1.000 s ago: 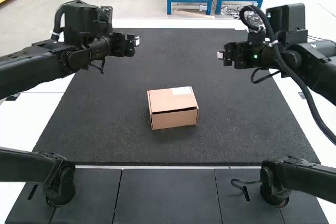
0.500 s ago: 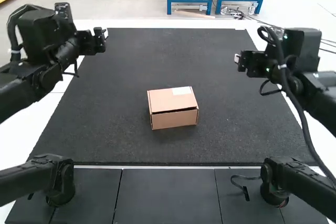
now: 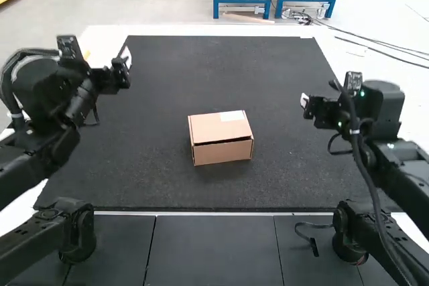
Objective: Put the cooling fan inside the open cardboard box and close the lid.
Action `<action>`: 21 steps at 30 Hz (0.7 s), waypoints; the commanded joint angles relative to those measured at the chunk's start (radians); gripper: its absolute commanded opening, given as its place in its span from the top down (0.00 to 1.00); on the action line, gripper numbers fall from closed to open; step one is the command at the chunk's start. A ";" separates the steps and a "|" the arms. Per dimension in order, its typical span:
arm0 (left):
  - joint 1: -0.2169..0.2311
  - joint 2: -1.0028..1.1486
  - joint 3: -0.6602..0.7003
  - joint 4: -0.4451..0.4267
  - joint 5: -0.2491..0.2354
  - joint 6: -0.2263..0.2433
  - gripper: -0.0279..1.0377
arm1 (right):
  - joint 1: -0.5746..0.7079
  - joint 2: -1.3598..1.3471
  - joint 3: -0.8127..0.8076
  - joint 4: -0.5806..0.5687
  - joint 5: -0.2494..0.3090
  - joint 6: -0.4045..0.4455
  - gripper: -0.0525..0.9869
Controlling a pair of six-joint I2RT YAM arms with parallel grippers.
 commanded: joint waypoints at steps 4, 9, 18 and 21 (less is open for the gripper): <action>0.018 -0.031 -0.088 0.063 0.005 0.013 0.07 | -0.028 -0.084 -0.102 0.053 0.013 0.001 0.07; 0.024 -0.136 -0.153 0.086 -0.028 0.032 0.07 | -0.057 -0.147 -0.153 0.081 0.004 -0.006 0.08; 0.024 -0.341 -0.206 -0.015 -0.034 0.041 0.07 | -0.087 -0.181 -0.197 0.152 0.008 -0.014 0.07; 0.021 -0.427 -0.260 -0.018 -0.012 0.048 0.07 | -0.100 -0.204 -0.234 0.211 0.013 -0.042 0.07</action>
